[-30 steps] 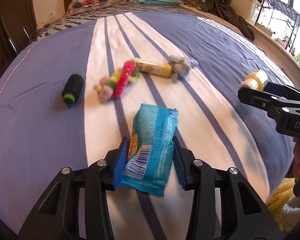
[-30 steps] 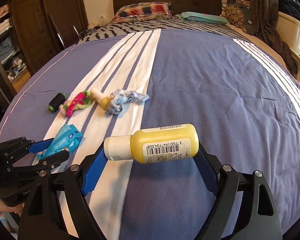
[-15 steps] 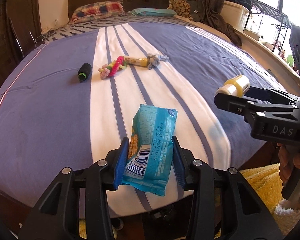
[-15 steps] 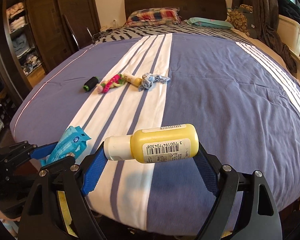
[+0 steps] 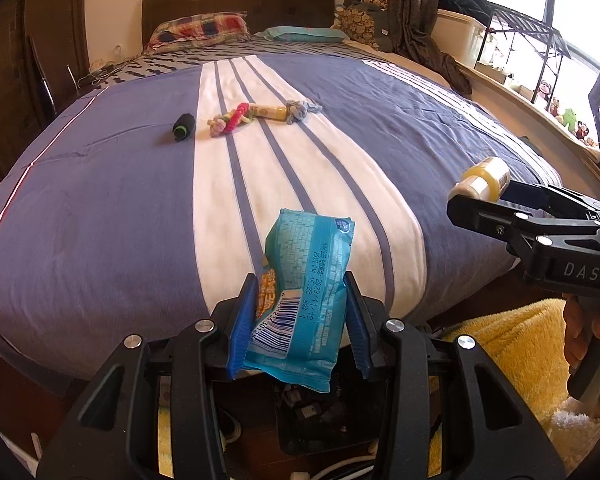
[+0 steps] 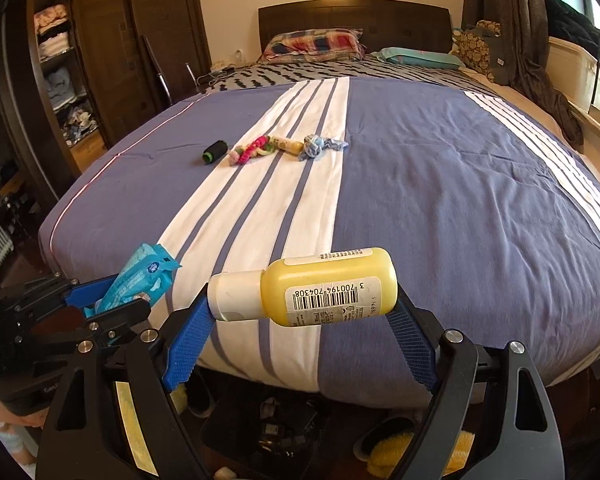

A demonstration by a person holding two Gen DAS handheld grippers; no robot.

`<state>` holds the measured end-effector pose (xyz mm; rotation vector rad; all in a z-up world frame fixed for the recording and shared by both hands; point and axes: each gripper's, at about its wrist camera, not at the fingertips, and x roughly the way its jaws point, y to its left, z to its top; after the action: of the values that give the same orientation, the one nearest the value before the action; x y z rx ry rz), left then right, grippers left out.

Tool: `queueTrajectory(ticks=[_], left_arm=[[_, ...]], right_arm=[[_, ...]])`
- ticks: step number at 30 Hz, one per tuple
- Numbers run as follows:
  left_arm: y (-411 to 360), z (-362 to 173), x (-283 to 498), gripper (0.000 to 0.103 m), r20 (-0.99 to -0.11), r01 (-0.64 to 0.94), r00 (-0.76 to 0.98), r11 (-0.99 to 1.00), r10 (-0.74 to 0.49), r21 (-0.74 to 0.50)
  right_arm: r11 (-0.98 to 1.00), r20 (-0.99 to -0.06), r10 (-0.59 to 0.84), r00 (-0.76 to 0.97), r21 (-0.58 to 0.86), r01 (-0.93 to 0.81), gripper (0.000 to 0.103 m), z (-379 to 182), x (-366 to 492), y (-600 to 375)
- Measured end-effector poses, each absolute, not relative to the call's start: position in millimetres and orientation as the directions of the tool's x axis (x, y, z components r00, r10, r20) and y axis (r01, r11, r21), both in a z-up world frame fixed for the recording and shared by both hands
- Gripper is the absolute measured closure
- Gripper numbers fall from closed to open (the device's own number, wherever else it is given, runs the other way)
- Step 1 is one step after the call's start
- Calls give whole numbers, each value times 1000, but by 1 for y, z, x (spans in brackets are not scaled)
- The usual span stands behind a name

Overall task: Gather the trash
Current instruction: 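Lower the wipes packet and yellow bottle down into the black bin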

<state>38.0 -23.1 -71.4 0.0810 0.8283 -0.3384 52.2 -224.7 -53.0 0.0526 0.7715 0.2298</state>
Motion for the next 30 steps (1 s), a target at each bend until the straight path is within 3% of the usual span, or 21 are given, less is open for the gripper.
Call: queueTrajectory(ticks=[15, 30], left_arm=[[-13, -131, -6, 63, -801, 323, 536, 941, -267, -98], [-21, -213, -6, 63, -894, 313, 377, 942, -243, -124]], right_arm=[[963, -763, 270, 588, 209, -172, 19, -121, -4, -219], [970, -858, 245, 451, 215, -116, 19, -190, -5, -215]])
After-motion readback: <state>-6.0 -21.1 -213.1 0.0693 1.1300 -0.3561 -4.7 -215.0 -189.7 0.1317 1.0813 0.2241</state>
